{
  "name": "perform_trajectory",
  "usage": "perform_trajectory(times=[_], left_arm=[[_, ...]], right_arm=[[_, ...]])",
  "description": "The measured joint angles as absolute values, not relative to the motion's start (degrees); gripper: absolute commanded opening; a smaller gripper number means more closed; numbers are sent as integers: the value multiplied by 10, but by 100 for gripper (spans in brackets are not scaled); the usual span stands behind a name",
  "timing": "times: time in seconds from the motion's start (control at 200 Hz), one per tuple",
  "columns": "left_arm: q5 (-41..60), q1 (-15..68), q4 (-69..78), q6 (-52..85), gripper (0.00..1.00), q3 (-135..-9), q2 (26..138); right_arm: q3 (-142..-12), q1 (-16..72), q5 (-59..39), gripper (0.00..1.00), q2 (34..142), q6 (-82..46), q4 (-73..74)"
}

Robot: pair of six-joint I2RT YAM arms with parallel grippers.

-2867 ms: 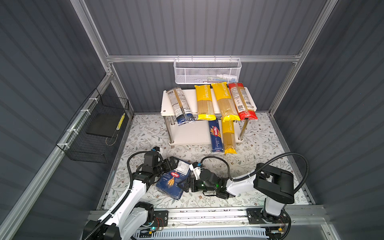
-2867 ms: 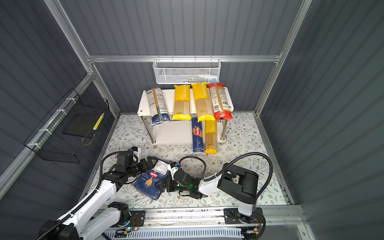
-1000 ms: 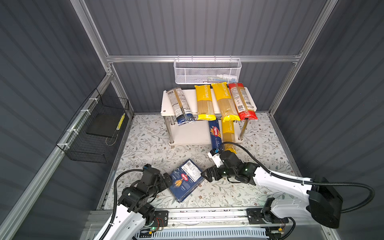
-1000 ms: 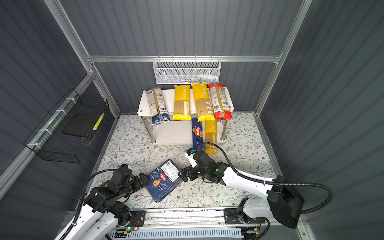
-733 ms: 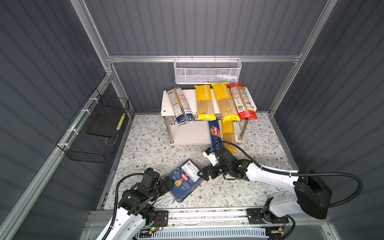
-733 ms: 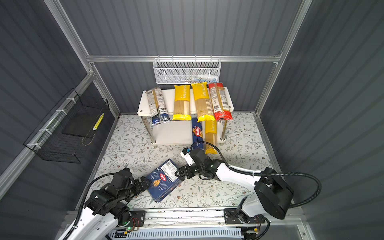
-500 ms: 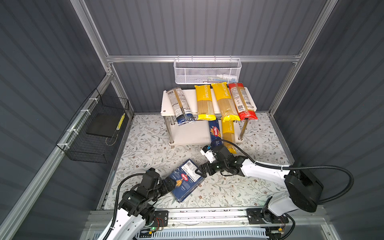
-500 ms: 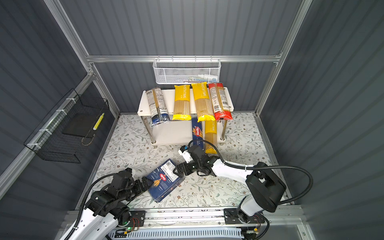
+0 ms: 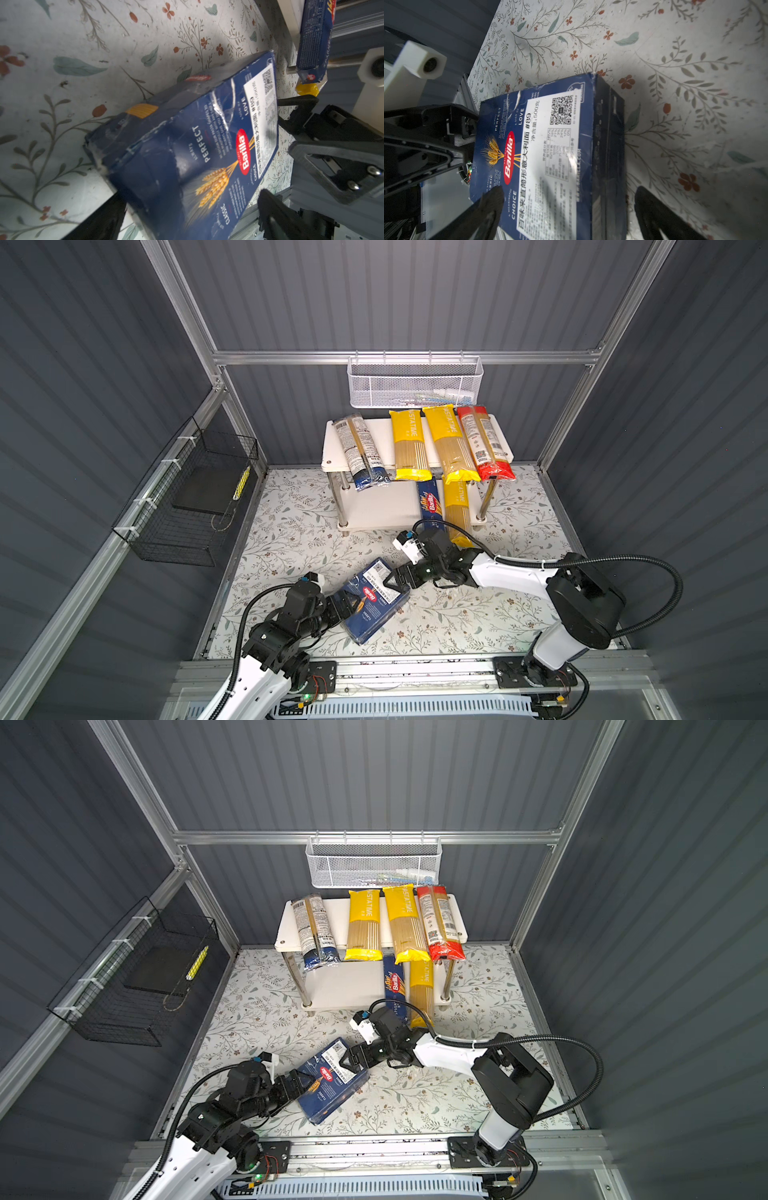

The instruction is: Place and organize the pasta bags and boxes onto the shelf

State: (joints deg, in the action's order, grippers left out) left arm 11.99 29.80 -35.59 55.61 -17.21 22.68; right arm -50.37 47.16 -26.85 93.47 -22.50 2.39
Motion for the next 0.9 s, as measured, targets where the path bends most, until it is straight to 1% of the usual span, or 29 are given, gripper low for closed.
perform_trajectory(times=[0.195, 0.465, 0.72, 0.9], left_arm=[[120, 298, -351, 558, 100, -169, 230], [119, 298, -362, 557, 100, -183, 228], [121, 298, -361, 553, 100, -188, 224], [126, 298, -349, 540, 100, -194, 252]], right_arm=[[-503, 471, -279, 96, 940, -232, 37], [-482, 471, -285, 94, 942, -243, 51], [-481, 473, -286, 90, 942, -248, 56], [-467, 478, -283, 87, 926, -260, 66]])
